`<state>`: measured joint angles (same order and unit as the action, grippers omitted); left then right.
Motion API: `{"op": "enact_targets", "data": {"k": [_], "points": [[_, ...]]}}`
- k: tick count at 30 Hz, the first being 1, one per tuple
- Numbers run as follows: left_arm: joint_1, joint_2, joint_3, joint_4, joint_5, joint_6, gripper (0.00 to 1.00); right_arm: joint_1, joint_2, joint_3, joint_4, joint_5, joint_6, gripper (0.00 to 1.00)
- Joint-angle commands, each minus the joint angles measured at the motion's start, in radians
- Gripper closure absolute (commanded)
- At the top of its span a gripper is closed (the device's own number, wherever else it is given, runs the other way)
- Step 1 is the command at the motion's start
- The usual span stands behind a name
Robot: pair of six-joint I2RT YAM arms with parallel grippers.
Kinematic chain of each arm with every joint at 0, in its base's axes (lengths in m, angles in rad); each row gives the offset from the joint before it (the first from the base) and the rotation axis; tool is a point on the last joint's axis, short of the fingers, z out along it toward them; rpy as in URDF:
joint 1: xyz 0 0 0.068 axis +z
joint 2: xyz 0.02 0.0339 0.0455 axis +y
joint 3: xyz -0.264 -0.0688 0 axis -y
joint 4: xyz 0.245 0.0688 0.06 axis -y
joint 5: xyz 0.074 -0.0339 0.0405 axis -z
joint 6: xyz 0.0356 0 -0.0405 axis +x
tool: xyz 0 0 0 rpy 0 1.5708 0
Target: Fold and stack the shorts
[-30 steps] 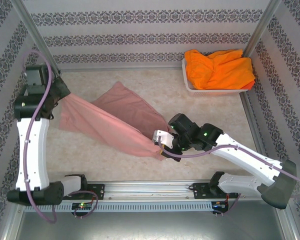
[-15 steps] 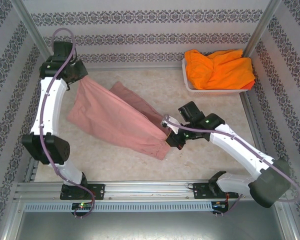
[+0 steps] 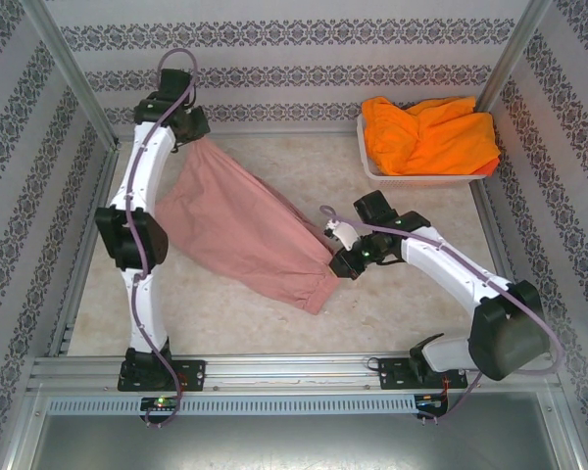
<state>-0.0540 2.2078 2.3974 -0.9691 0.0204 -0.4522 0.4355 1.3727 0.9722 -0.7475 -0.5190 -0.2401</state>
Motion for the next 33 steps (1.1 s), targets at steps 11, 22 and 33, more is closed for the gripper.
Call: {"op": "enact_targets", "data": {"k": [11, 22, 33], "points": [[0.052, 0.026, 0.27, 0.057, 0.201, 0.035, 0.13, -0.141, -0.144, 0.064, -0.051, 0.086, 0.3, 0.3], [0.051, -0.672, -0.955, 0.686, 0.539, -0.053, 0.0, 0.224, -0.305, -0.163, 0.6, 0.131, 0.951, 0.02], [0.051, -0.659, -1.491, 1.067, 0.497, -0.19, 0.0, 0.198, 0.059, -0.171, 0.513, 0.105, 0.988, 0.04]]}}
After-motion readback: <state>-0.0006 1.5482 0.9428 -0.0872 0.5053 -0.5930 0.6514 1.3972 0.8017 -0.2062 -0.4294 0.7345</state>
